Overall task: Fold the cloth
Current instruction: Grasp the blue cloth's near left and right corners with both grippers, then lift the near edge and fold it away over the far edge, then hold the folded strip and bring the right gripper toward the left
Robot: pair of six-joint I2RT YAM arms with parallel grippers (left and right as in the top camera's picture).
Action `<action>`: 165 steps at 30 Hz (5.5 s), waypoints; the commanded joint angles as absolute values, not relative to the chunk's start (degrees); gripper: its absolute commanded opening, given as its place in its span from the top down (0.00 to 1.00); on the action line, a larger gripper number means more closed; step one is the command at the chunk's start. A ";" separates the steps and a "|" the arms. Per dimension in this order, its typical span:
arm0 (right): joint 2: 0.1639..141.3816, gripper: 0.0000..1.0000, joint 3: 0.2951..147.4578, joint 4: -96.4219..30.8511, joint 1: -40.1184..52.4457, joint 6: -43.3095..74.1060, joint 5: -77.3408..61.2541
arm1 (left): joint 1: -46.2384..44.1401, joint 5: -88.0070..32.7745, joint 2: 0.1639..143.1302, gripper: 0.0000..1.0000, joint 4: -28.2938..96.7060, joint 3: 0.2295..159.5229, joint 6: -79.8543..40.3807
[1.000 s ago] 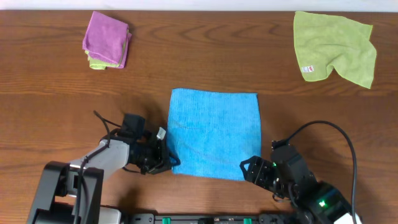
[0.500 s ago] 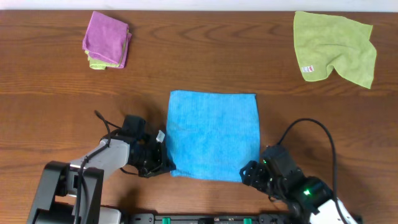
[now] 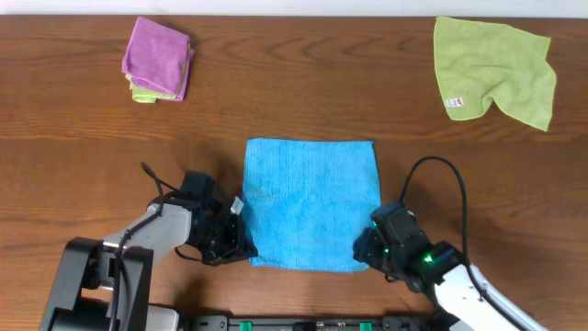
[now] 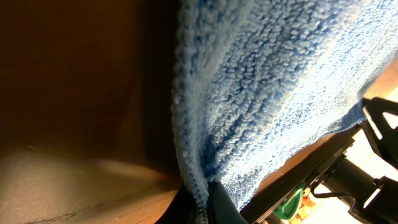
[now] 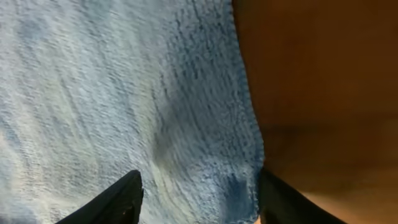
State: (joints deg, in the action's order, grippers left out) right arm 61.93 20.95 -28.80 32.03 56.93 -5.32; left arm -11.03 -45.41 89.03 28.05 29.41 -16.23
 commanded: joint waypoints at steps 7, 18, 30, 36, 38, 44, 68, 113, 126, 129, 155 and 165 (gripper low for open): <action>70.70 0.71 20.34 -26.22 31.83 56.77 -8.03 | -10.85 -44.64 89.86 0.94 28.27 30.17 -15.03; 64.60 0.99 22.57 -32.58 31.83 53.10 -6.44 | -10.83 -46.54 89.86 0.94 30.50 34.33 -15.42; 55.81 0.99 26.20 -35.11 31.77 51.40 -4.38 | -10.83 -45.63 86.26 0.94 37.23 43.48 -16.47; 55.83 0.99 29.52 -36.05 29.80 51.35 2.70 | -10.85 -42.74 82.19 0.94 35.44 44.64 -21.71; 55.83 0.99 29.63 -36.03 28.45 51.16 3.46 | -10.85 -41.74 81.69 0.94 33.74 45.04 -24.14; 57.25 0.99 29.63 -34.06 24.95 49.01 4.82 | -10.90 -38.35 81.76 0.94 25.30 45.19 -30.44; 71.48 0.99 31.33 -10.11 16.36 40.14 7.70 | -10.92 -32.86 91.53 0.94 -2.57 45.23 -41.45; 82.13 0.01 42.61 -7.77 14.52 35.07 9.69 | -11.27 -34.37 95.13 0.72 -8.58 49.93 -42.50; 71.44 0.01 42.63 -21.56 3.86 41.30 -5.17 | -16.16 -28.56 95.15 0.94 3.09 54.85 -34.50; 72.14 0.01 42.63 -21.65 1.26 41.28 -9.54 | -18.35 -26.52 95.18 0.94 3.22 54.92 -33.52; 89.60 0.01 42.61 -15.64 0.51 42.70 -15.49 | -25.17 -14.61 107.04 0.94 3.38 55.35 -29.76; 95.31 0.02 42.61 -8.95 2.17 45.91 -16.82 | -25.17 -14.63 107.37 0.94 3.88 55.35 -29.78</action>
State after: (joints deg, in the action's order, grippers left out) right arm 92.99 42.39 -9.41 1.10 43.92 -16.34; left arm -25.23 -16.29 106.04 3.25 54.15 -31.03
